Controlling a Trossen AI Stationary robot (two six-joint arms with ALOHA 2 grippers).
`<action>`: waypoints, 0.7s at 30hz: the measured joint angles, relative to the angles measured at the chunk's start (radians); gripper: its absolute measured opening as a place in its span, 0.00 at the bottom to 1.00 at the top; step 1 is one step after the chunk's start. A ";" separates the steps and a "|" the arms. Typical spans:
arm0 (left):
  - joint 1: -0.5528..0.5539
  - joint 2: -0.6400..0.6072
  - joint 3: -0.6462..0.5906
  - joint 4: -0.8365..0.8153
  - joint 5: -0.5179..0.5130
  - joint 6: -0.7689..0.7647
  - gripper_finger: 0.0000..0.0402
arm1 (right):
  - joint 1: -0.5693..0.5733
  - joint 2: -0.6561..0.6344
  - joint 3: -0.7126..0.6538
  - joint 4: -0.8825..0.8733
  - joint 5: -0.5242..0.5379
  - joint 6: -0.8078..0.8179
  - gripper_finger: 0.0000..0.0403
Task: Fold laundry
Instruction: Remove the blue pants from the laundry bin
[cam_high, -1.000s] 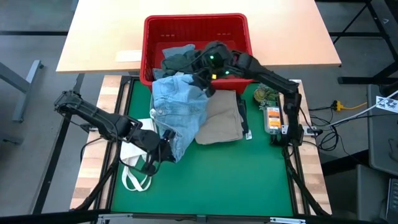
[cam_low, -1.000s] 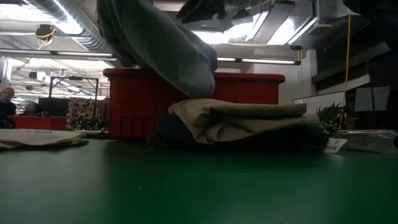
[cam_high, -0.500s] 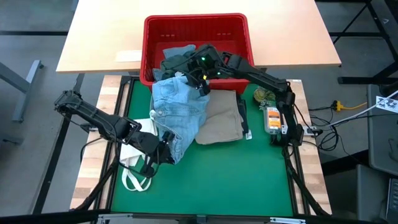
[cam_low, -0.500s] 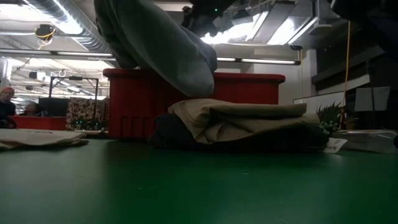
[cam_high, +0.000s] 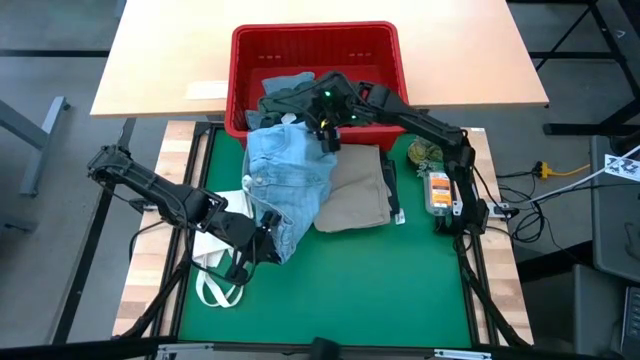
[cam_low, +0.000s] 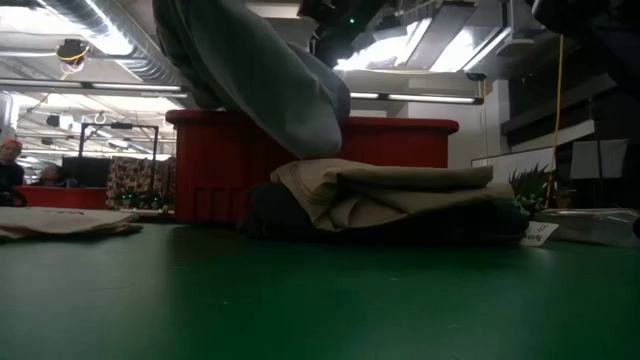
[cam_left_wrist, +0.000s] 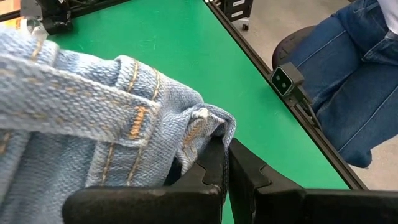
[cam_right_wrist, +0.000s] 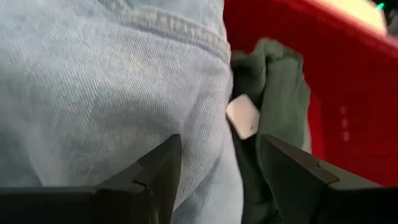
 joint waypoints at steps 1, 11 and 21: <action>0.000 0.000 0.000 0.000 0.000 0.000 0.00 | -0.003 0.003 0.000 -0.011 0.000 0.011 0.54; -0.001 0.000 0.000 0.000 -0.001 0.000 0.00 | -0.013 0.014 0.001 -0.112 -0.057 0.024 0.43; -0.001 0.000 0.000 -0.003 -0.007 0.000 0.00 | -0.012 0.014 0.001 -0.174 -0.132 0.002 0.02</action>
